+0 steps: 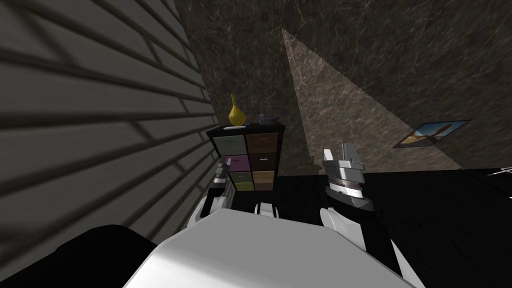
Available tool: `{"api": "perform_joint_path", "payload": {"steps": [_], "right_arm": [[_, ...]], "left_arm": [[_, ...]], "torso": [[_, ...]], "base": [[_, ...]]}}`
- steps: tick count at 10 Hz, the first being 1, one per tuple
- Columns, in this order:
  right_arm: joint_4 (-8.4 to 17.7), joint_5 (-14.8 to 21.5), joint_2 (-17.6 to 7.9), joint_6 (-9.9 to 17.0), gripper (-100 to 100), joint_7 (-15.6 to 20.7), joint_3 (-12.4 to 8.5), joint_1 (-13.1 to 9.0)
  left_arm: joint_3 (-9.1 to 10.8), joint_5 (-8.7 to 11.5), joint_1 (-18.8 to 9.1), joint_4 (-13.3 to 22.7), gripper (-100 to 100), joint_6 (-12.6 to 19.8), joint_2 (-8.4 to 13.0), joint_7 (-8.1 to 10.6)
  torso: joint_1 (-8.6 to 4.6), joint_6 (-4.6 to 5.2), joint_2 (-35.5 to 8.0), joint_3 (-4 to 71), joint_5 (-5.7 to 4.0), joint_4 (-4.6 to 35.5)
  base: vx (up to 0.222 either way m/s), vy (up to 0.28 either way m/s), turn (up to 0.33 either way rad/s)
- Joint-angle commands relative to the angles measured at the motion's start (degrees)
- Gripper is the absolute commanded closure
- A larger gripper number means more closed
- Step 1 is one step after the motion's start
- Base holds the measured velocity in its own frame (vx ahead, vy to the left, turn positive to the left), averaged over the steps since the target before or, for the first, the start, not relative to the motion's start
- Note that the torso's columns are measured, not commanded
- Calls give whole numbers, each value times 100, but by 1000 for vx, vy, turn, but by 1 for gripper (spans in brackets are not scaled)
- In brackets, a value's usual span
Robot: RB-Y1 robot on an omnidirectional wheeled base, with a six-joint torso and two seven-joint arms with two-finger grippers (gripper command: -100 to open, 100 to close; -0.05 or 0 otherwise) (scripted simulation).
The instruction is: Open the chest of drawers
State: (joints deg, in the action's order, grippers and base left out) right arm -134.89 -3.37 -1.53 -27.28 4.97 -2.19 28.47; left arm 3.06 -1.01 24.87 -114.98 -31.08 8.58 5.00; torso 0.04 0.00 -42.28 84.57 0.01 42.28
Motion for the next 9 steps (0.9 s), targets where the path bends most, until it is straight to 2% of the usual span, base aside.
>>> {"api": "perform_joint_path", "payload": {"steps": [1,9], "right_arm": [[0,0,0,0,0,0,0,0],[0,0,0,0,0,0,0,0]], "left_arm": [[16,24,-135,385,-100,-51,67,-8],[8,63,-410,1351,-100,-205,101,-53]], "torso": [[-1,1,2,1,0,0],[-1,0,3,2,-1,-1]], "base": [[56,-92,5],[41,-89,5]]}}
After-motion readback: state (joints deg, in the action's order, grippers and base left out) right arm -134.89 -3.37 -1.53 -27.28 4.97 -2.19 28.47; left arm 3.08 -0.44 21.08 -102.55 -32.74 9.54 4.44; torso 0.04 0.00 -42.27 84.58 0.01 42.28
